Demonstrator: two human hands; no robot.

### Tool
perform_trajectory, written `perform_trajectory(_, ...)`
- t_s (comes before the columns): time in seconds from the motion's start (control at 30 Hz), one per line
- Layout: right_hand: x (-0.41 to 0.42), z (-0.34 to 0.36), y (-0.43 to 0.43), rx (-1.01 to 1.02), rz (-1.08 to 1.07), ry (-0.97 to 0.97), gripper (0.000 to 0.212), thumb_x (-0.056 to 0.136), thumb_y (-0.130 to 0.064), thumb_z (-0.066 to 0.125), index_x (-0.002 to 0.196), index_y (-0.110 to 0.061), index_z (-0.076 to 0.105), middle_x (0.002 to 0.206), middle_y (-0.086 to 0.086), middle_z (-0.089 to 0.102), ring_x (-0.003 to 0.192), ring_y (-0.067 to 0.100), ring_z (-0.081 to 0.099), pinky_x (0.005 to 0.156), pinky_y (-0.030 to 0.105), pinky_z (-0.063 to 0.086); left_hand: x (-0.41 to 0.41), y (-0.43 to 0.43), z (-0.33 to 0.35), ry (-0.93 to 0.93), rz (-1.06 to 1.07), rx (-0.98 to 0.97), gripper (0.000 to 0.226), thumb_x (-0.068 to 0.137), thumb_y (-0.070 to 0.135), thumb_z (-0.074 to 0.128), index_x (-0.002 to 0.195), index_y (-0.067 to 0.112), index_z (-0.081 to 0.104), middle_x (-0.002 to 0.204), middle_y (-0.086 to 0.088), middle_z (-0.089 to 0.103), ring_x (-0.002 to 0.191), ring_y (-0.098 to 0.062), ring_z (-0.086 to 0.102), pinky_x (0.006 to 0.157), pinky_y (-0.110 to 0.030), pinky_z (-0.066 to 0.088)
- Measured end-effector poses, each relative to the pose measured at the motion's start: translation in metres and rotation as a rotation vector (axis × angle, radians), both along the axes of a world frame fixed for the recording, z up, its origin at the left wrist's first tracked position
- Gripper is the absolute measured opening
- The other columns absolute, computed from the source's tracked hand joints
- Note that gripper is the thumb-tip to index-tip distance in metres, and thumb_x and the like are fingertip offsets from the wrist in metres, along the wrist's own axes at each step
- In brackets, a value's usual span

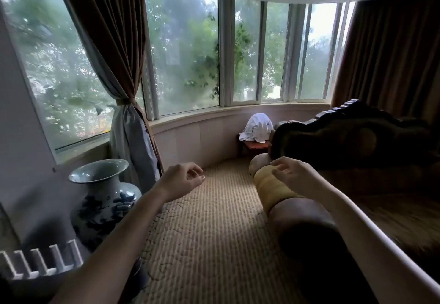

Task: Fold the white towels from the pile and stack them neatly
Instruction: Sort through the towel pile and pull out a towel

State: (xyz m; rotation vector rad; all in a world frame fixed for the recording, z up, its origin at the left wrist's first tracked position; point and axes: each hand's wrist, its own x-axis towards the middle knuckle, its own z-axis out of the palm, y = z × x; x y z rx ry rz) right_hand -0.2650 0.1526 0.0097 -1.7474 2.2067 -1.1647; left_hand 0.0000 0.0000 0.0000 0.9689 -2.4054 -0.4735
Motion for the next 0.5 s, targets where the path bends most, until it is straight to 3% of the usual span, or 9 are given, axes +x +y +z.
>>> perform_trajectory(0.2,-0.012,0.013,-0.099,-0.016,-0.054,-0.06,0.025,0.092,-0.02,0.058,0.115,-0.011,0.063,0.087,-0.005,0.062,0.066,0.001,0.055,0.054,0.005,0.039,-0.02,-0.098,0.012,-0.007,-0.023,0.033,0.026,0.091,0.03,0.062,0.113,0.017,0.064,0.095,0.007,0.062,0.09,-0.009,0.061,0.081,-0.025,0.052)
perform_trajectory(0.4,-0.025,0.031,-0.169,-0.087,-0.079,-0.101,0.021,0.095,-0.022,0.055,0.111,-0.011,0.064,0.091,0.002,0.067,0.067,0.01,0.06,0.054,0.009,0.042,-0.04,-0.18,0.034,0.067,-0.029,-0.048,0.02,0.092,0.026,0.061,0.108,0.015,0.067,0.091,0.005,0.064,0.085,-0.011,0.062,0.076,-0.024,0.048)
perform_trajectory(0.5,-0.029,0.035,-0.192,-0.084,-0.08,-0.064,0.022,0.095,-0.024,0.055,0.11,-0.01,0.065,0.096,0.003,0.065,0.077,0.014,0.061,0.064,0.016,0.043,-0.053,-0.203,0.035,0.121,-0.026,-0.072,0.019,0.092,0.024,0.06,0.107,0.014,0.068,0.089,0.006,0.063,0.083,-0.011,0.062,0.071,-0.02,0.046)
